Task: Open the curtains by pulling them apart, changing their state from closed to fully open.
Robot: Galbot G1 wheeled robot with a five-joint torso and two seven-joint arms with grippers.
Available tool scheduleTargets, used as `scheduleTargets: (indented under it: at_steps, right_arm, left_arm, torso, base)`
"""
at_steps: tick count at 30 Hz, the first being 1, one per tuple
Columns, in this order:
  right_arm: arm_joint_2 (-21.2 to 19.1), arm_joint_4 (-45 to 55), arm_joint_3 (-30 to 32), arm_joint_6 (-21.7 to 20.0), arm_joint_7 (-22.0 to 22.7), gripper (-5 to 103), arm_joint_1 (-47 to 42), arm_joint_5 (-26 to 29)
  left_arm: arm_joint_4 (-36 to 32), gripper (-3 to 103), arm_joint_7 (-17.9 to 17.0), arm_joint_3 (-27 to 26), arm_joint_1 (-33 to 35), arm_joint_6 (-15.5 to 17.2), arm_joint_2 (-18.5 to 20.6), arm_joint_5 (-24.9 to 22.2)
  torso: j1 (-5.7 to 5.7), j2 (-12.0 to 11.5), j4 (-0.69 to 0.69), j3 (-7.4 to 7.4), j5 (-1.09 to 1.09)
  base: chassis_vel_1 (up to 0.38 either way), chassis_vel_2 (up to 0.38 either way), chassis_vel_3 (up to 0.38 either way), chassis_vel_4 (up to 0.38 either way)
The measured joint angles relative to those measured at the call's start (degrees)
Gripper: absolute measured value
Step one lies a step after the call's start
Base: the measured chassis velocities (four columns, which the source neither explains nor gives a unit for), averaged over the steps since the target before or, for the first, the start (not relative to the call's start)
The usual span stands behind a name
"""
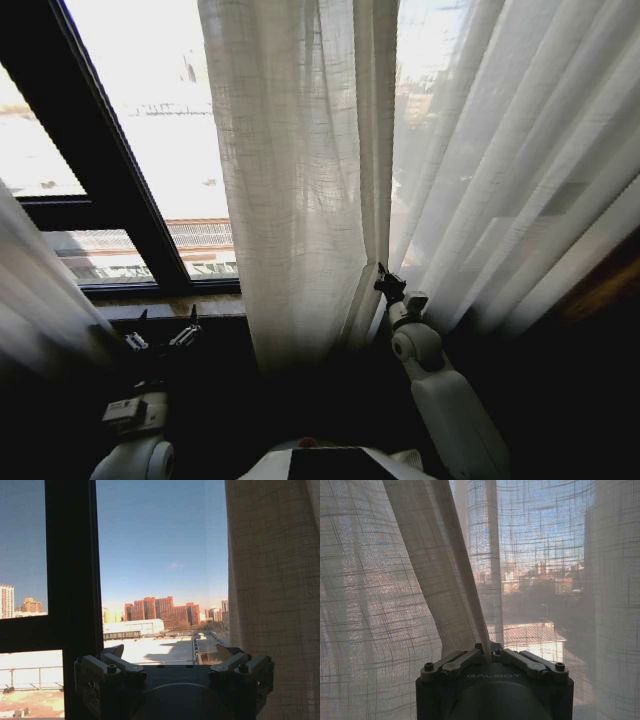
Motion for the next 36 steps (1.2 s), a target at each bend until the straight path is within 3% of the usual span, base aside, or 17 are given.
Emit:
scheduleTargets:
  at_steps: [36]
  right_arm:
    - [-0.15, 0.51, 0.62, 0.08, 0.01, 0, -0.56, 0.06]
  left_arm:
    - [0.01, 100, 0.01, 0.06, 0.09, -0.49, -0.06, 0.05]
  torso:
    - [0.0, 0.0, 0.0, 0.0, -0.02]
  base:
    - [-0.347, -0.357, 0.353, 0.361]
